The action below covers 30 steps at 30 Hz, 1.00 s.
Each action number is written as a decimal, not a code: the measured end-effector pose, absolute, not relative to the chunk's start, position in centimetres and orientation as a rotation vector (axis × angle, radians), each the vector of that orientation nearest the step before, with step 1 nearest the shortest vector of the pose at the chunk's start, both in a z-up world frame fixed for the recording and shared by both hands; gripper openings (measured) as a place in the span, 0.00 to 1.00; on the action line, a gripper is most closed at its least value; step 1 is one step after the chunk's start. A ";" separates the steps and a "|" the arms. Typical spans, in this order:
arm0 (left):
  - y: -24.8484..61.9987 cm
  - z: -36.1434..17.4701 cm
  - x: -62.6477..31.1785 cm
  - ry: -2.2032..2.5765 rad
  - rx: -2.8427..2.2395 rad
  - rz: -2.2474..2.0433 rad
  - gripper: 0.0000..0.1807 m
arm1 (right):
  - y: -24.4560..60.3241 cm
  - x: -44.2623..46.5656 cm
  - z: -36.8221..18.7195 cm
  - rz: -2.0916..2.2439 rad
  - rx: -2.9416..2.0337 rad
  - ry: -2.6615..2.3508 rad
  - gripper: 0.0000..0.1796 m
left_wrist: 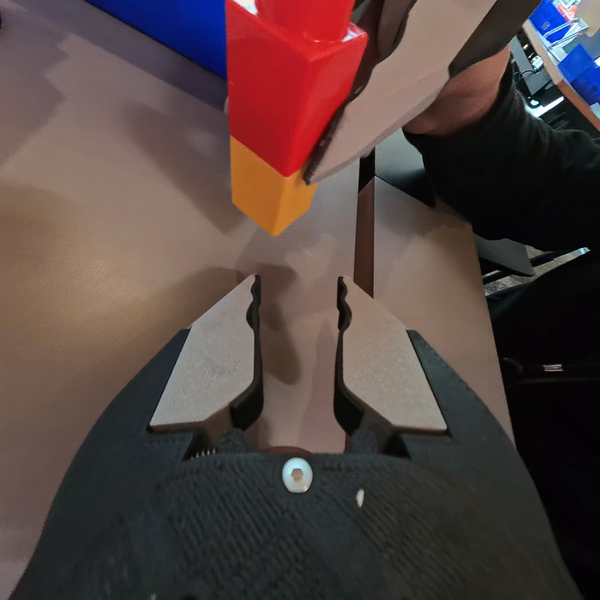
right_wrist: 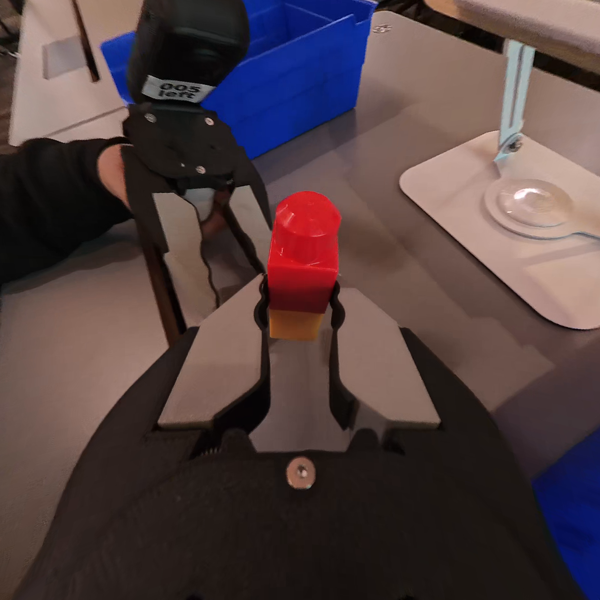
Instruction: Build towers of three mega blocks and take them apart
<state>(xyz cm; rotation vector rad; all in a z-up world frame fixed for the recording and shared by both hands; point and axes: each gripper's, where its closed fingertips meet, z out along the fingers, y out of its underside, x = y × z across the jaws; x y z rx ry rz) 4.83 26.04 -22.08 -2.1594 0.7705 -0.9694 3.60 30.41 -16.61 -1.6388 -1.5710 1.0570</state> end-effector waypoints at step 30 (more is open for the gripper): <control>25.4 -20.1 4.6 0.653 -2.083 -1.001 0.25 | 32.2 2.1 -19.5 0.823 -1.606 -1.499 0.35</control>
